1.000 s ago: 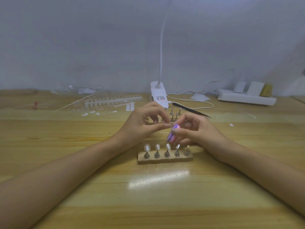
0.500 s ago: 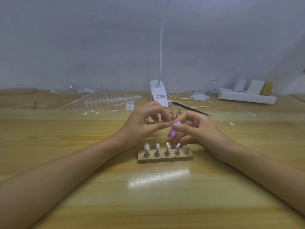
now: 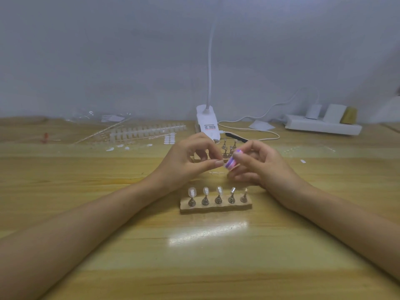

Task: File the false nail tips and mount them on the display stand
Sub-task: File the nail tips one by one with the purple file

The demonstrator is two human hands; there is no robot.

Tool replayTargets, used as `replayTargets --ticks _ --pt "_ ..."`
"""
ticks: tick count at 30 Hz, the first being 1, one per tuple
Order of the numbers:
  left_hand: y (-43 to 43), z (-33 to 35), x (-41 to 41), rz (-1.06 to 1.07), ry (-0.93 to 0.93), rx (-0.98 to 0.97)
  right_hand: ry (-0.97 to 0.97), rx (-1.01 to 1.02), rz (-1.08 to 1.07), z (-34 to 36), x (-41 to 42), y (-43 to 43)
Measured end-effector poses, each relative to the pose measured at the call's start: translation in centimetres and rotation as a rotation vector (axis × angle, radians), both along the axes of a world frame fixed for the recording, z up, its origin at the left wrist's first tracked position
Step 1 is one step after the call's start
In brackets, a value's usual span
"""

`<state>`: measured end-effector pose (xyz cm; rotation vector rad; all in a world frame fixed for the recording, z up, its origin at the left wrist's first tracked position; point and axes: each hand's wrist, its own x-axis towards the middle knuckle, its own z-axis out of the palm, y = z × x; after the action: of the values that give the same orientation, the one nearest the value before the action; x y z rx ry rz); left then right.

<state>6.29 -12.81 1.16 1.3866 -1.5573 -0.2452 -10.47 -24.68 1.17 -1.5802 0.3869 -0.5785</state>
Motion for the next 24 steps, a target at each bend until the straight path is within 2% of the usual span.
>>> replayTargets --ticks 2,4,8,11,15,18,22,24 --pt "-0.02 0.02 -0.02 0.002 0.003 0.001 0.007 0.007 -0.005 0.04 -0.05 -0.08" --pt "-0.01 0.02 -0.01 0.008 -0.006 0.001 0.074 -0.064 0.080 0.13 -0.02 0.26" --pt "0.00 0.03 -0.07 -0.006 -0.002 0.007 -0.037 0.023 -0.021 -0.07 -0.03 -0.18" --pt "0.02 0.04 -0.07 0.002 -0.013 0.002 0.058 -0.081 0.082 -0.03 0.02 0.12" --pt "0.08 0.08 -0.14 -0.010 -0.012 -0.001 -0.041 0.007 -0.005 -0.22 -0.05 -0.31" --pt "0.08 0.05 -0.05 0.000 -0.003 0.001 0.057 -0.147 0.076 -0.23 0.10 -0.01" --pt "0.05 0.05 -0.10 0.003 -0.001 0.007 -0.032 -0.064 -0.015 -0.44 -0.05 -0.45" --pt "0.06 0.05 -0.09 0.001 -0.014 0.005 0.020 -0.112 0.061 -0.37 -0.01 -0.23"
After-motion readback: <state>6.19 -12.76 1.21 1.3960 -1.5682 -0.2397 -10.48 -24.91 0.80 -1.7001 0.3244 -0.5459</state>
